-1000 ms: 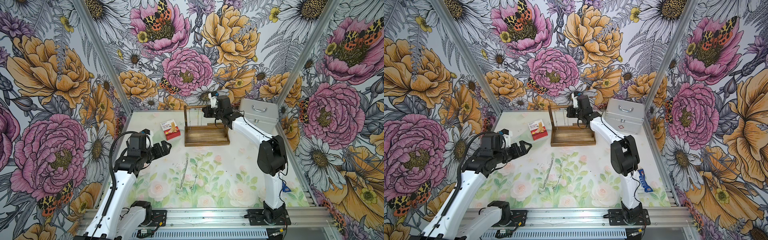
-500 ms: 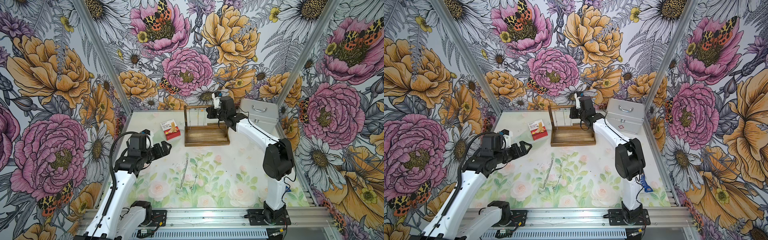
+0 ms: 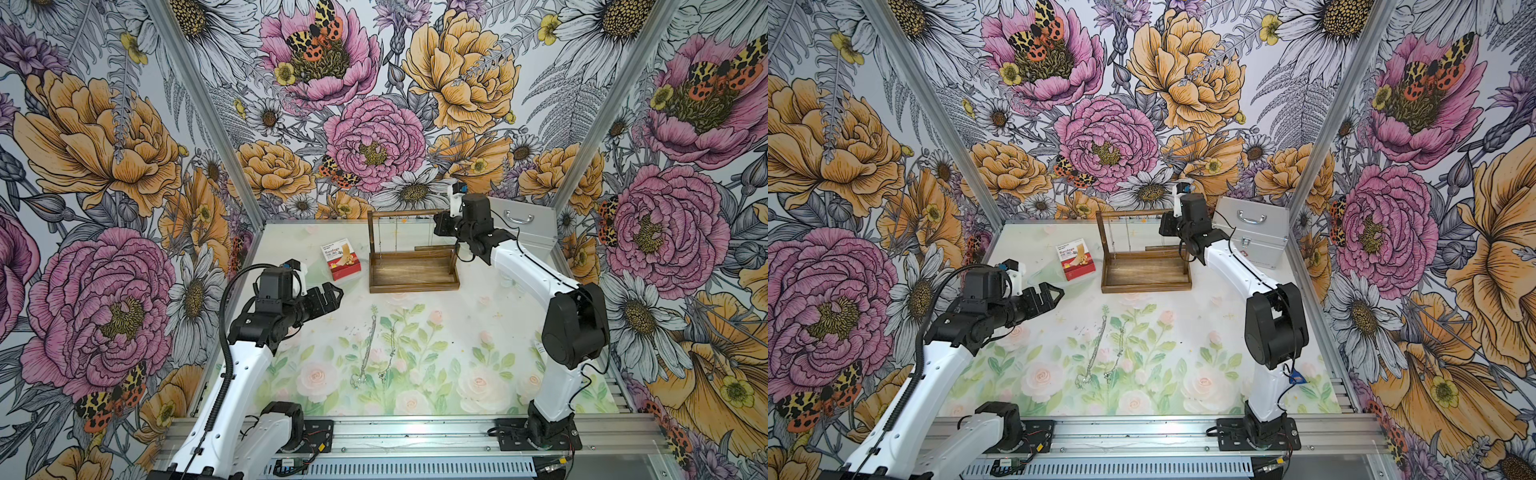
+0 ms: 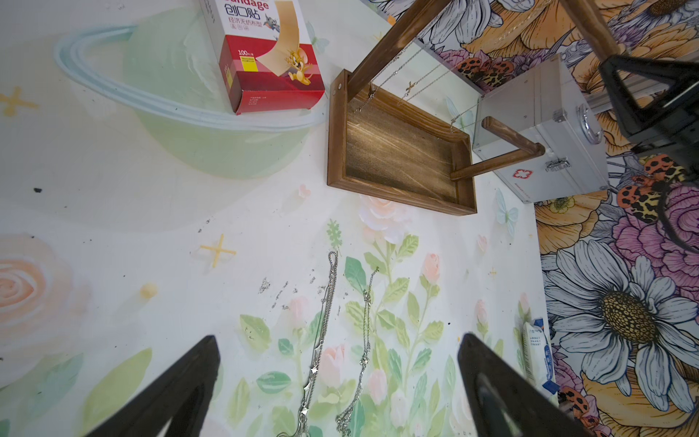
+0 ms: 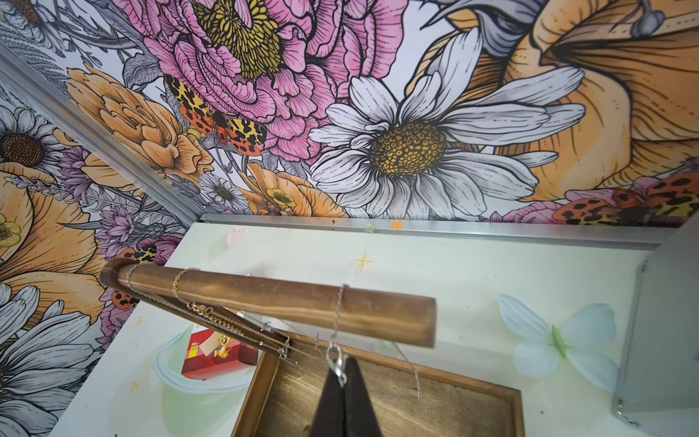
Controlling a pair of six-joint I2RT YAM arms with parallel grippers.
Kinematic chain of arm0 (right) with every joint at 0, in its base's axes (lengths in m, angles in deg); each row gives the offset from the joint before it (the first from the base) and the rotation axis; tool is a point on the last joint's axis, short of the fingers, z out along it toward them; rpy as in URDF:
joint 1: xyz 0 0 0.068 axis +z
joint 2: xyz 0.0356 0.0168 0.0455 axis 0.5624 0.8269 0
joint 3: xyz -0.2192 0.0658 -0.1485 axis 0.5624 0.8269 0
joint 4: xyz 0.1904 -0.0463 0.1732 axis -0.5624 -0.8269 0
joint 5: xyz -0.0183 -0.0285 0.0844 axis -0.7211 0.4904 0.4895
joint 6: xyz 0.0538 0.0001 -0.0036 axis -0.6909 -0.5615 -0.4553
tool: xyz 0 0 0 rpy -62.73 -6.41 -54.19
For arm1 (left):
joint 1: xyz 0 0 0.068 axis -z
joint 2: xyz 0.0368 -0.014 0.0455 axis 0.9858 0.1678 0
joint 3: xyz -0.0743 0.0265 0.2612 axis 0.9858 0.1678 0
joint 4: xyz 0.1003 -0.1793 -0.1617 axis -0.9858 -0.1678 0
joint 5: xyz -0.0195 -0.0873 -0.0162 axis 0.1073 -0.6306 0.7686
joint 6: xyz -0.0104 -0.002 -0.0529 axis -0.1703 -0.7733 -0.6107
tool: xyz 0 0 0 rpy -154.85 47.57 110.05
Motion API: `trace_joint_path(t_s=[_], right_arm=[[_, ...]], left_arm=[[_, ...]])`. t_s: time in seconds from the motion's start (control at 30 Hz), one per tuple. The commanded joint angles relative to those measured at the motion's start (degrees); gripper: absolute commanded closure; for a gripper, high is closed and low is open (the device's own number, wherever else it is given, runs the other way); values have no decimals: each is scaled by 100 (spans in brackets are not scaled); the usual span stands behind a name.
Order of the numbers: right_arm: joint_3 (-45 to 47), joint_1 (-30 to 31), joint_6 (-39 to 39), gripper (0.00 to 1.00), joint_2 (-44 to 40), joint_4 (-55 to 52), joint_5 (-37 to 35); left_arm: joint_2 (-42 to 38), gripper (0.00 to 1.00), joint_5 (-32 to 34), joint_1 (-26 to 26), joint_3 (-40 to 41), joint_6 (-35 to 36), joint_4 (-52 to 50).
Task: Take the necklace off the jewelry display stand
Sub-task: Take off the necklace from the stand.
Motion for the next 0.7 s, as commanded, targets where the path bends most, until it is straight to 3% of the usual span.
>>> trace_joint_path(t_s=[0.0, 0.67], right_arm=[[93, -102, -107, 100, -244, 274, -12], [213, -482, -150, 100, -463, 324, -280]], left_arm=[[-24, 1, -162, -42, 54, 22, 148], [-24, 1, -142, -40, 65, 33, 169]])
